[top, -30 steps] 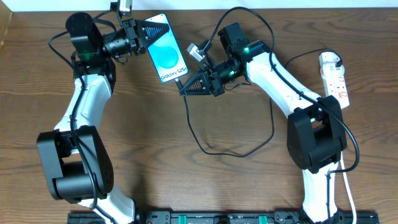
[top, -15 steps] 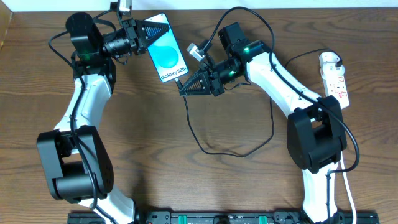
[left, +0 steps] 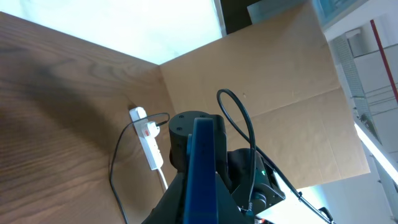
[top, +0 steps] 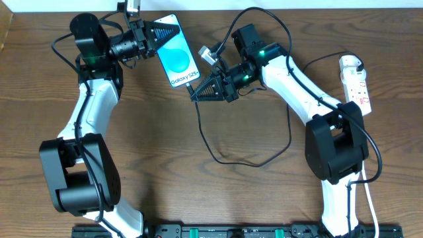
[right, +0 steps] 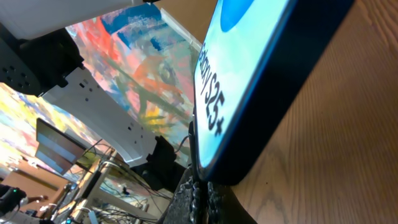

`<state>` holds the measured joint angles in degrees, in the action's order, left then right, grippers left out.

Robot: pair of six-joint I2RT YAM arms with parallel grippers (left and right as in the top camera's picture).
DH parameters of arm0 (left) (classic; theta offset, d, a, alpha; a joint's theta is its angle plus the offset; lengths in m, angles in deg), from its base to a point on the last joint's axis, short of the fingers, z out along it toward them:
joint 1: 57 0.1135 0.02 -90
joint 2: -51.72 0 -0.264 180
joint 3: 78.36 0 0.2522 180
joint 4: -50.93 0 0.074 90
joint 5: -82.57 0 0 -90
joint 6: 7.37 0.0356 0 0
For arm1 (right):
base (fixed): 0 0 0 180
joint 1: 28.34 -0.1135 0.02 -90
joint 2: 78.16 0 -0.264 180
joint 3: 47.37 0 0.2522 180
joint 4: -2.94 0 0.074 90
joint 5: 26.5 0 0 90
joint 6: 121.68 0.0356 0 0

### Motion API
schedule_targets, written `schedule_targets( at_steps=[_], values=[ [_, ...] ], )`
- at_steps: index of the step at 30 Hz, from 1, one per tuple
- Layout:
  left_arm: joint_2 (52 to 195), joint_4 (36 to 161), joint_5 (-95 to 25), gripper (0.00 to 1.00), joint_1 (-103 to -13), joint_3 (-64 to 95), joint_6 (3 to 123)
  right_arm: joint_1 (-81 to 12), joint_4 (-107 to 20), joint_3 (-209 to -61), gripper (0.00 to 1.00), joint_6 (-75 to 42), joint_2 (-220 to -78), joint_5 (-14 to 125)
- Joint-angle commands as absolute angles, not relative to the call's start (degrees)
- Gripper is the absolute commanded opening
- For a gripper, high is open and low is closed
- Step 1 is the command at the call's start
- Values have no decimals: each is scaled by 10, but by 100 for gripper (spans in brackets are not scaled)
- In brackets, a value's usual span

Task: Plug charger to phone and switch on socket
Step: 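Push the USB-C plug into the phone's port with the right gripper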

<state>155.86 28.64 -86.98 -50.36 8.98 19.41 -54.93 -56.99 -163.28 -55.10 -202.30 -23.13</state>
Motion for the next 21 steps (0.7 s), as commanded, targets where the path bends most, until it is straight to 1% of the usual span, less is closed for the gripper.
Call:
schedule_targets(
  at_steps=[1, 21],
  values=[
    [1548, 282, -878, 8, -506, 90, 177, -550, -568, -1630, 1, -548, -2030, -245],
    [1548, 281, -879, 7, -506, 90, 190, -550, -568, -1630, 1, -532, -2030, -260]
  ],
)
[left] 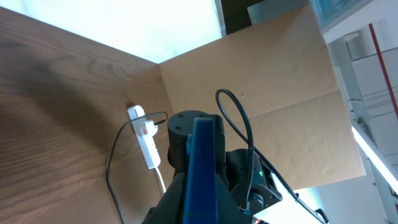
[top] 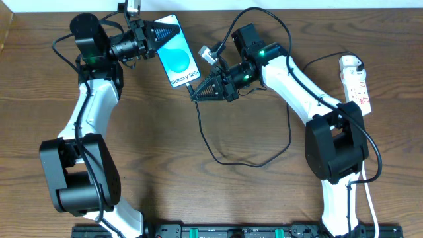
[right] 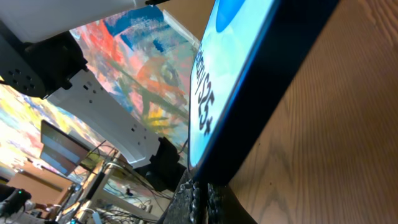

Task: Plug charger to phone and switch on socket
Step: 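Push the USB-C plug into the phone's port with the right gripper, then open the right gripper and pull it back from the phone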

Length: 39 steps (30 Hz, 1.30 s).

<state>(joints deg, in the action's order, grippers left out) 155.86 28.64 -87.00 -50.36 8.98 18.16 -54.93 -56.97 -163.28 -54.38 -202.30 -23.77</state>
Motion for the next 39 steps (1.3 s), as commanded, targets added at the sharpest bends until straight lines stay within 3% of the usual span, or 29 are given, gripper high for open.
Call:
schedule_targets(
  at_steps=[1, 18, 39],
  values=[
    [1548, 281, -879, 8, -506, 90, 195, -550, -568, -1630, 1, -529, -2030, -260],
    [1548, 282, -897, 8, -506, 90, 255, -550, -557, -1630, 1, -506, -2030, -260],
    [1548, 282, -910, 8, -506, 90, 256, -553, -385, -1630, 1, -365, -2030, -255]
  ],
)
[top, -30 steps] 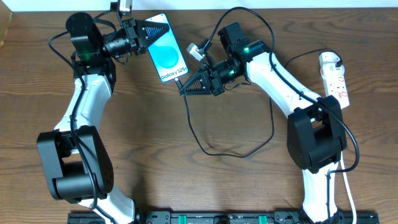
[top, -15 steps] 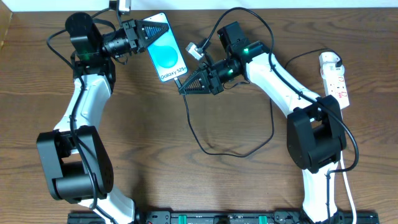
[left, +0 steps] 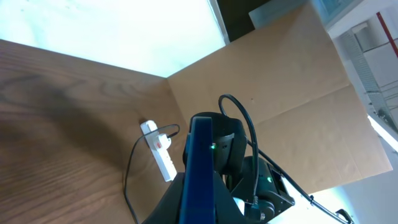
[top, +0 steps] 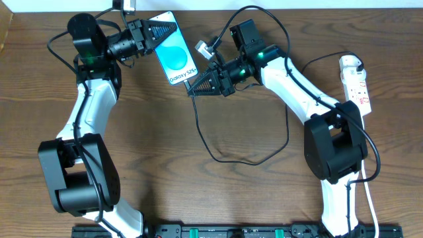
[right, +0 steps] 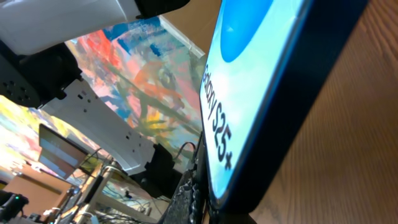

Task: Plug charger to phone and switch on socket
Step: 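Open the right gripper and pull it back from the phone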

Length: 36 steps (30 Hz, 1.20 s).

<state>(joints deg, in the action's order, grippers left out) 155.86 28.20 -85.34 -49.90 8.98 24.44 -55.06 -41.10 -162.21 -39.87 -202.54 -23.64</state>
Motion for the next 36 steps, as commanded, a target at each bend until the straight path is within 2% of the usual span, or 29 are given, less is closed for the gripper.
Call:
schedule_targets(
  at_steps=[1, 8, 32, 34, 36],
  values=[
    [1548, 282, -910, 7, -507, 90, 257, -553, -377, -1630, 1, -360, -2030, -253],
    [1548, 282, -910, 8, -516, 90, 265, -555, -307, -1630, 1, -308, -2030, -236],
    [1548, 282, -930, 7, -517, 90, 267, -550, -284, -1630, 1, -298, -2030, -222],
    [1548, 282, -926, 8, -515, 90, 267, -550, -284, -1630, 3, -298, -2030, -222],
    [1548, 282, -919, 7, -514, 90, 267, -550, -284, -1630, 16, -298, -2030, -222]
  ],
)
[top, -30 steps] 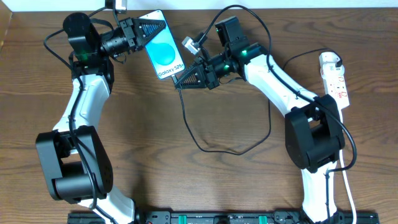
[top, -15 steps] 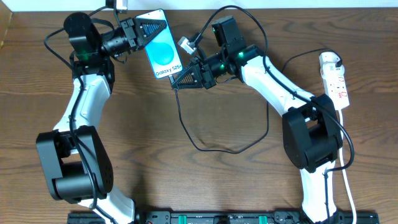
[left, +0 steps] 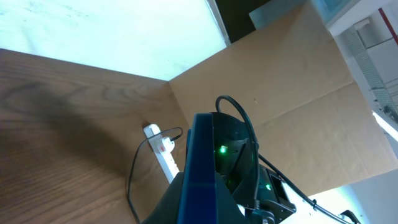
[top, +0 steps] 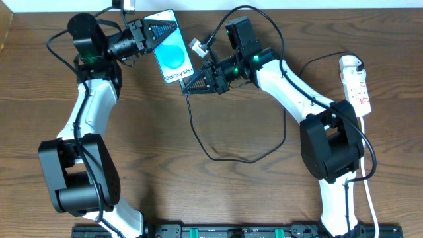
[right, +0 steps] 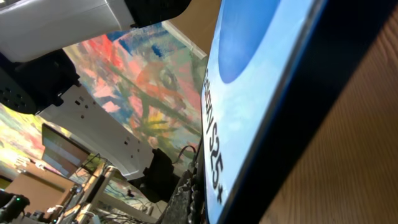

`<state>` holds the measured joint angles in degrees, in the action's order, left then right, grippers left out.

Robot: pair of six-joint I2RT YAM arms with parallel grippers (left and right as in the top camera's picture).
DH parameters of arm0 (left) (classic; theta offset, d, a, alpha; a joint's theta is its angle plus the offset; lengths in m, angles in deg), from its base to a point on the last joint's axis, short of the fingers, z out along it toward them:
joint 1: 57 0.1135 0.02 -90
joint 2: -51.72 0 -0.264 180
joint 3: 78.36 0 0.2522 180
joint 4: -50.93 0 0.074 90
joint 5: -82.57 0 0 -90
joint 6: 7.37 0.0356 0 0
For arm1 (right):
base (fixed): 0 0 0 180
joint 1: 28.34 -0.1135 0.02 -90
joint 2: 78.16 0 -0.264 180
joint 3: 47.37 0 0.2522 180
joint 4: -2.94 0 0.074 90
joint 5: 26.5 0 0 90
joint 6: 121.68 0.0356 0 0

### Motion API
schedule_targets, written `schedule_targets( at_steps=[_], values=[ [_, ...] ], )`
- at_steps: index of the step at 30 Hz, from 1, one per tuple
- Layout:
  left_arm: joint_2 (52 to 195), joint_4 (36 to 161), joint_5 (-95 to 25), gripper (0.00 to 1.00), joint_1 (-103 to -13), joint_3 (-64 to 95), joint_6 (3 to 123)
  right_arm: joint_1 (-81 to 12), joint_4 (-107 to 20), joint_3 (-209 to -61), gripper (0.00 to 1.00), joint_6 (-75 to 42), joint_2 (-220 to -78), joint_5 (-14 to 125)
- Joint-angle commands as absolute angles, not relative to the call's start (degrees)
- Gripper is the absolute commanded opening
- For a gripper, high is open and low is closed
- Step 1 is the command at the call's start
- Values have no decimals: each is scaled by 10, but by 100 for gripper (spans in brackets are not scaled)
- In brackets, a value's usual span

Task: Plug charger to phone and switch on socket
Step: 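Open the right gripper and pull it back from the phone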

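The phone (top: 169, 51), screen lit blue and white, is held tilted above the back of the table by my left gripper (top: 158, 30), shut on its upper end. In the left wrist view only its dark blue edge (left: 201, 163) shows. My right gripper (top: 190, 85) is shut on the black charger cable's plug, right at the phone's lower end. The phone screen (right: 247, 93) fills the right wrist view, and the fingers (right: 192, 200) press up against its lower edge. The plug is hidden, so I cannot tell whether it is in the port.
The black cable (top: 228, 157) hangs from the right gripper in a loop over the wooden table (top: 198, 192). It runs to the white power strip (top: 355, 82) at the right edge. The power strip (left: 163, 152) also shows past the phone in the left wrist view.
The phone and both grippers have shifted slightly left together. The phone's lower end now sits closer in the right wrist view. Both grips are unchanged.
At first my left gripper held the phone over the back of the table, and the right gripper held the plug at its lower end. That stayed so a moment later. Then both had shifted back and left, and now a little further left.
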<state>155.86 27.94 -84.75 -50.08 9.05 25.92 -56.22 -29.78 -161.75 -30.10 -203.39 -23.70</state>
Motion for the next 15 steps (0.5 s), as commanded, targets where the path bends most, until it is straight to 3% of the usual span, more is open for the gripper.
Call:
schedule_targets(
  at_steps=[1, 2, 3, 15],
  values=[
    [1548, 282, -918, 7, -512, 90, 268, -550, -284, -1630, 26, -298, -2030, -222],
    [1548, 282, -917, 7, -510, 90, 276, -550, -284, -1630, 45, -298, -2030, -222],
    [1548, 282, -917, 7, -507, 90, 285, -549, -284, -1630, 99, -298, -2030, -222],
    [1548, 286, -924, 7, -463, 90, 292, -537, -291, -1630, 99, -298, -2030, -222]
  ],
)
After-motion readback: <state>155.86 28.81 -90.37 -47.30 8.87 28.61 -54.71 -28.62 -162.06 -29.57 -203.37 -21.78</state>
